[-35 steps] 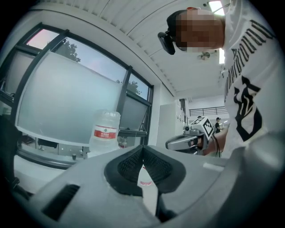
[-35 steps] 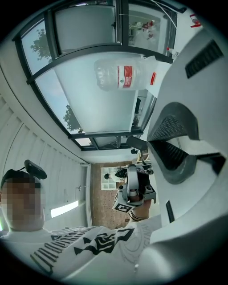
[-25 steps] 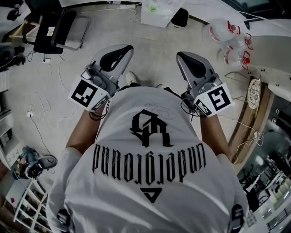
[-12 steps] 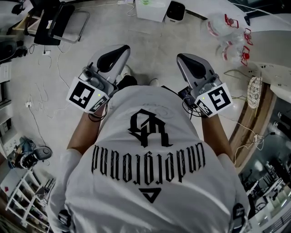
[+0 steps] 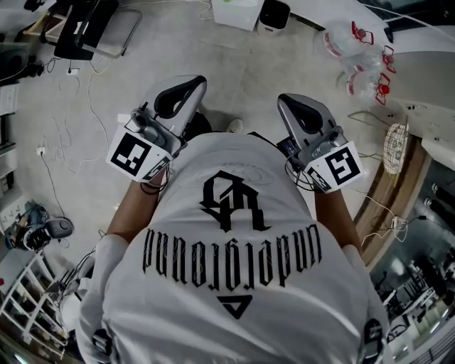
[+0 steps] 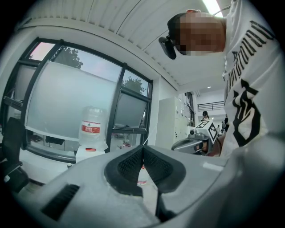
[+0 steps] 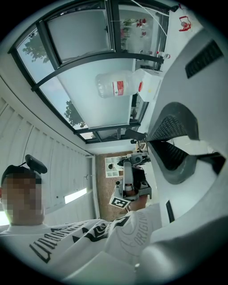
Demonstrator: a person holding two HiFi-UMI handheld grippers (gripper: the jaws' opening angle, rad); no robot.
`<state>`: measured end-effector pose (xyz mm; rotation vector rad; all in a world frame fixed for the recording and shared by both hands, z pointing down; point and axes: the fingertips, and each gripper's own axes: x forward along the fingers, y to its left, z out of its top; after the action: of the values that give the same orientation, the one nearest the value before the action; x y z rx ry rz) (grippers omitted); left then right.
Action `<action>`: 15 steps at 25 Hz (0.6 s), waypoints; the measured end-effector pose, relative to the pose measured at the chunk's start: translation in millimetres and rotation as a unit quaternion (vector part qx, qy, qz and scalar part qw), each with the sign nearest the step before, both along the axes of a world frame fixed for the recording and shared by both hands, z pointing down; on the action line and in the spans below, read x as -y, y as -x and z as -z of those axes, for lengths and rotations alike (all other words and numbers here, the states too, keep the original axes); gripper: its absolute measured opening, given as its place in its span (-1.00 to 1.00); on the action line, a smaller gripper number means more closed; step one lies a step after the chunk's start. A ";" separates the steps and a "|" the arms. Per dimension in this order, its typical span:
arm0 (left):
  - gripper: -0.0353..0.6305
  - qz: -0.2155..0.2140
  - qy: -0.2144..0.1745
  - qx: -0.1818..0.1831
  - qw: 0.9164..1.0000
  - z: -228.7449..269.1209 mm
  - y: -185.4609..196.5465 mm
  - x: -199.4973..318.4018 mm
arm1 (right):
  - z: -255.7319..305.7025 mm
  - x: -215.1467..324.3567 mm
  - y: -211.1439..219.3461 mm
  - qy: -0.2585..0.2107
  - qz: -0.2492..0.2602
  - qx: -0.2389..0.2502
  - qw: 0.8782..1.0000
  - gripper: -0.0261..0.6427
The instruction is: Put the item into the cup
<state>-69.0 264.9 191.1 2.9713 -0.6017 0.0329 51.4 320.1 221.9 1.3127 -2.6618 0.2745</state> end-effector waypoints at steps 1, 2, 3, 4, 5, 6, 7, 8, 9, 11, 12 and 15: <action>-0.85 0.001 0.001 0.000 1.000 -0.8 -1.2 -1.7 | -0.8 -1.1 -0.6 0.000 0.001 0.001 1.000 -0.88; -0.85 0.002 0.002 -0.001 1.000 -1.6 -2.6 -3.4 | -1.6 -1.9 -0.8 0.000 0.002 0.001 1.000 -0.88; -0.85 0.002 0.003 0.000 1.000 -2.5 -4.1 -5.3 | -2.1 -2.7 -0.8 -0.001 0.004 0.001 1.000 -0.88; -0.85 0.001 0.004 0.000 1.000 -3.3 -5.8 -6.9 | -2.2 -3.2 -0.8 -0.001 0.006 0.001 1.000 -0.88; -0.85 0.001 0.004 0.000 1.000 -3.8 -7.3 -7.7 | -2.1 -3.4 -0.8 -0.002 0.008 0.001 1.000 -0.88; -0.85 0.000 0.005 -0.001 1.000 -3.9 -8.4 -7.6 | -1.7 -2.9 -0.9 -0.003 0.009 0.000 1.000 -0.88; -0.85 0.000 0.006 -0.002 1.000 -3.9 -9.3 -6.7 | -1.4 -2.1 -1.0 -0.003 0.009 0.000 1.000 -0.88; -0.85 0.000 0.008 -0.003 1.000 -4.2 -9.8 -5.5 | -1.3 -1.1 -1.0 -0.002 0.010 0.000 1.000 -0.88; -0.85 -0.001 0.009 -0.003 1.000 -4.7 -10.4 -4.3 | -1.4 -0.1 -1.0 -0.001 0.010 -0.001 1.000 -0.88; -0.85 -0.003 0.012 -0.004 1.000 -6.1 -11.8 -2.2 | -1.9 1.7 -1.5 0.000 0.009 -0.001 1.000 -0.88; -0.85 -0.004 0.013 -0.005 1.000 -6.4 -13.0 -0.8 | -2.1 3.0 -2.3 0.000 0.009 -0.002 1.000 -0.88; -0.85 -0.007 0.013 -0.004 1.000 -6.6 -17.7 4.3 | -2.5 8.4 -6.4 0.002 0.007 -0.001 1.000 -0.88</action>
<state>-51.3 260.6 197.8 2.9481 -0.5763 0.0288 57.8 311.7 224.4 1.2925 -2.6664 0.2761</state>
